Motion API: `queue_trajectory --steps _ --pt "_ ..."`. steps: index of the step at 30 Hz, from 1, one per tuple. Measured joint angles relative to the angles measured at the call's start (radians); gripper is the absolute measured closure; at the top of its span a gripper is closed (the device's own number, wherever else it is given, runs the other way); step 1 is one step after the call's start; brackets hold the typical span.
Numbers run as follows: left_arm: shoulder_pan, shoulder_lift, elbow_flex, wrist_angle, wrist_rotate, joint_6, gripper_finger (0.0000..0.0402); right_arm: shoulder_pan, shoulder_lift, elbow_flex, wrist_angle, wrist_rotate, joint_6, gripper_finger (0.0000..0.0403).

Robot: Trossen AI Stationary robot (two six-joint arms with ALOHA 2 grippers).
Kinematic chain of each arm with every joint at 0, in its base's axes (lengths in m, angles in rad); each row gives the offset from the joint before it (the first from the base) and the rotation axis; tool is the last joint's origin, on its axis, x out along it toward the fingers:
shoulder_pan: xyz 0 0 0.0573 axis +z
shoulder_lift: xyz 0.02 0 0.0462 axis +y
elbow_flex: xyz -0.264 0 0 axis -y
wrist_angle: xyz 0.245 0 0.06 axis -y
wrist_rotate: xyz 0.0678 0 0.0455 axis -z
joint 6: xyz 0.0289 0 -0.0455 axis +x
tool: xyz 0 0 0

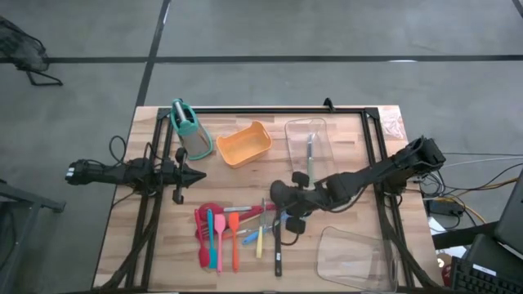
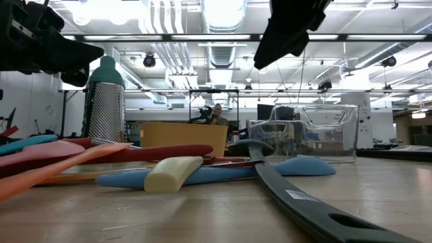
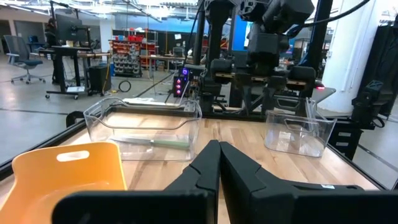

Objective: Pick & Place Kitchen Items
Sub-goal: Put the right yellow kitchen knife into the top transparent bin

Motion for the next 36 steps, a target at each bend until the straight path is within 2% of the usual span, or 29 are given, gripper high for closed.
queue_trajectory --steps 5,9,19,29,33,36 --pt "0.0 0.0 0.0 0.0 0.0 0.0 0.0388 0.035 0.046 -0.007 0.047 0.002 -0.016 0.0316" --pt "0.0 0.0 0.0 0.0 0.0 0.0 0.0388 0.055 0.106 -0.007 0.128 0.002 -0.103 0.031" --pt "0.0 0.0 0.0 0.0 0.0 0.0 0.0388 0.138 0.269 0.058 0.321 0.003 -0.419 0.0253" --pt "0.0 0.0 0.0 0.0 0.0 0.0 0.0388 0.162 0.446 0.254 0.264 0.005 -0.582 0.0187" --pt "0.0 0.0 0.0 0.0 0.0 0.0 0.0388 0.162 0.473 0.315 0.149 0.004 -0.588 0.017" --pt "0.0 0.0 0.0 0.0 0.0 0.0 0.0388 0.162 0.476 0.322 0.144 0.005 -0.627 0.0164"
